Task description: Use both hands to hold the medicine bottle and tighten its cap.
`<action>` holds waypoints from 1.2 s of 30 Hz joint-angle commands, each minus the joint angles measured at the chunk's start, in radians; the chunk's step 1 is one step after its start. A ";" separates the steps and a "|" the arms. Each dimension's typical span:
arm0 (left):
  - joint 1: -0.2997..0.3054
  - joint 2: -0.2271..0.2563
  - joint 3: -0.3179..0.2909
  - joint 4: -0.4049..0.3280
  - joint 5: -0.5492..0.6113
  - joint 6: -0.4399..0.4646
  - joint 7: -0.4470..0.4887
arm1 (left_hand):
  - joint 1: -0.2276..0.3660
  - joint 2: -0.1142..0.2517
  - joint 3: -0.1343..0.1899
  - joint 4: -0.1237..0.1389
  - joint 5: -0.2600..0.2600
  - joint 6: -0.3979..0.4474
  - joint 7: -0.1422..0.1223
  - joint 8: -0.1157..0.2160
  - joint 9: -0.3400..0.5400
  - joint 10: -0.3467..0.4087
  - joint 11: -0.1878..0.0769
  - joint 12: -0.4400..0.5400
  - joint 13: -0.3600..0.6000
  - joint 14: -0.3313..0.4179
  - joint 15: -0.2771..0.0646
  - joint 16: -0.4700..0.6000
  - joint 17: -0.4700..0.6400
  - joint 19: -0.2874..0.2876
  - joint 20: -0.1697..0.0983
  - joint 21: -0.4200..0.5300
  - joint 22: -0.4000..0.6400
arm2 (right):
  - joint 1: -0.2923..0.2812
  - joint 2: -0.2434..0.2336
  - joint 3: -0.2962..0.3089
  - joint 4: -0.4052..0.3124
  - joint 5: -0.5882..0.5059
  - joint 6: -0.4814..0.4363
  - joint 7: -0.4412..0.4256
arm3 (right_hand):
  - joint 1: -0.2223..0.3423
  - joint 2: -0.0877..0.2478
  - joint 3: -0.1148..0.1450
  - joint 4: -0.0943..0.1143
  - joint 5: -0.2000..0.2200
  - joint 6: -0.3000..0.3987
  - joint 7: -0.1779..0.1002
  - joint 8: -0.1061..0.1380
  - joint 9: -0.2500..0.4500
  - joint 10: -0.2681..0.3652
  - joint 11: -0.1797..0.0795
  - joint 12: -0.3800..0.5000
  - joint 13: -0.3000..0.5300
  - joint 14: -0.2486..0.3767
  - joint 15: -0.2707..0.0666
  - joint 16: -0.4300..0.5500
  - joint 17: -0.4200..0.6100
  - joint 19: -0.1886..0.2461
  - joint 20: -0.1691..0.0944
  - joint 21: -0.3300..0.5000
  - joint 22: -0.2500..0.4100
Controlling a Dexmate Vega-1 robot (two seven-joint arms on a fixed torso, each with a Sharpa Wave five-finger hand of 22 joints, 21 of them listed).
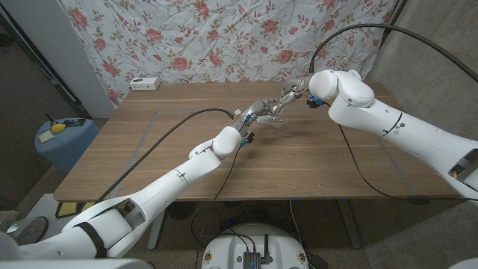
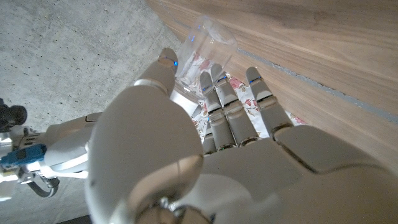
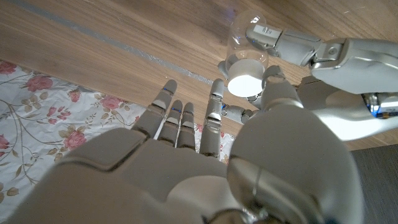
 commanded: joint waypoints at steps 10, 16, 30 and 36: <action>0.007 0.000 0.001 -0.012 0.003 0.010 0.003 | 0.000 0.011 0.034 0.035 0.006 0.004 -0.007 -0.001 0.002 0.111 -0.114 0.005 0.003 -0.001 -0.051 0.004 0.004 0.000 0.002 0.003 0.002 | -0.026 -0.014 0.006 -0.014 0.013 0.011 -0.062 | 0.043 -0.003 0.024 0.000 0.000 0.085 -0.026 0.030 -0.004 0.040 -0.015 0.013 0.002 0.036 -0.017 0.016 0.001 0.035 -0.010 0.009 0.000; 0.009 -0.001 0.002 -0.014 0.002 0.011 0.004 | -0.002 0.012 0.034 0.036 0.006 0.004 -0.007 -0.001 0.002 0.114 -0.112 0.007 0.003 -0.001 -0.049 0.003 0.004 0.000 0.002 0.003 0.002 | -0.035 -0.016 0.009 -0.020 0.007 0.010 -0.079 | 0.053 -0.002 0.030 0.004 -0.001 0.126 -0.037 0.042 -0.008 0.063 -0.026 0.017 0.002 0.053 -0.030 0.021 0.002 0.052 -0.016 0.013 0.000; 0.010 -0.002 0.003 -0.013 0.002 0.011 0.004 | -0.004 0.012 0.035 0.037 0.006 0.004 -0.009 -0.001 0.002 0.114 -0.113 0.007 0.003 -0.001 -0.051 0.003 0.004 0.000 0.002 0.003 0.002 | -0.046 -0.014 0.009 -0.021 0.000 -0.003 -0.092 | 0.065 0.000 0.039 0.009 -0.001 0.196 -0.051 0.062 -0.017 0.100 -0.042 0.022 0.001 0.087 -0.052 0.029 0.004 0.080 -0.028 0.017 0.001; 0.010 -0.005 0.003 -0.010 0.001 0.009 0.006 | -0.006 0.013 0.036 0.037 0.007 0.004 -0.009 -0.001 0.002 0.112 -0.112 0.006 0.003 0.000 -0.050 0.003 0.004 0.000 0.002 0.003 0.002 | -0.048 -0.014 0.001 -0.021 -0.016 -0.010 -0.100 | 0.055 0.004 0.043 0.018 -0.001 0.236 -0.059 0.074 -0.023 0.119 -0.045 0.023 0.000 0.102 -0.061 0.032 0.008 0.091 -0.032 0.017 0.001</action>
